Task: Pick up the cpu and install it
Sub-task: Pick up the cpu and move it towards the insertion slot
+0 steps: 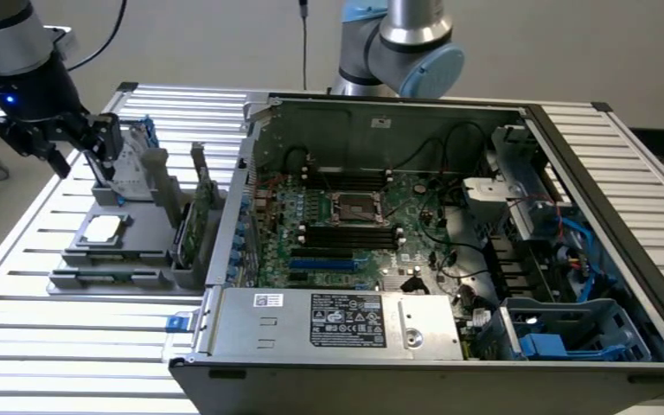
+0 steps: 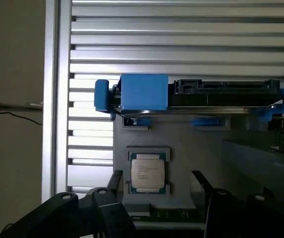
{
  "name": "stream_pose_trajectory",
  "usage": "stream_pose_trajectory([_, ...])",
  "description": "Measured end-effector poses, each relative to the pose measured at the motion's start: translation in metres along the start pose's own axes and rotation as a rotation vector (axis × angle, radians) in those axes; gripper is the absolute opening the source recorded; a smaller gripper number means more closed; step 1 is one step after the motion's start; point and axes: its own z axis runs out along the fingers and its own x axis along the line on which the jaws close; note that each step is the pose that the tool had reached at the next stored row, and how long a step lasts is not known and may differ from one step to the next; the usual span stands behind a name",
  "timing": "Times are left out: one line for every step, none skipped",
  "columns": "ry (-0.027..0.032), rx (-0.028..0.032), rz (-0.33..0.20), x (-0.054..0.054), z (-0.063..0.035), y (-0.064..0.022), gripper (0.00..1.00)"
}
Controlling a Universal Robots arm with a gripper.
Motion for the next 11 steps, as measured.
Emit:
stream_pose_trajectory([-0.0001,-0.0001,0.0,0.001,0.0019,-0.0001,0.65])
stream_pose_trajectory([-0.0001,-0.0001,0.0,0.001,0.0037,-0.0003,0.65])
stream_pose_trajectory([0.0,0.0,0.0,0.002,0.0054,-0.0004,0.65])
stream_pose_trajectory([-0.0001,-0.0001,0.0,0.002,0.0073,-0.0006,0.65])
stream_pose_trajectory([0.0,-0.0001,0.0,0.002,0.009,-0.0008,0.65])
stream_pose_trajectory([0.0002,0.0,0.0,0.003,0.0108,-0.001,0.65])
stream_pose_trajectory([0.0006,0.0,0.0,0.003,0.0127,-0.0013,0.65])
stream_pose_trajectory([0.001,0.0,0.0,0.003,0.0146,-0.0017,0.65])
stream_pose_trajectory([0.0018,0.0,0.0,0.004,0.0163,-0.0023,0.65])
stream_pose_trajectory([0.0058,0.0,0.0,0.004,0.0173,-0.0035,0.65])
stream_pose_trajectory([0.011,-0.0001,-0.001,0.004,0.0185,-0.005,0.65])
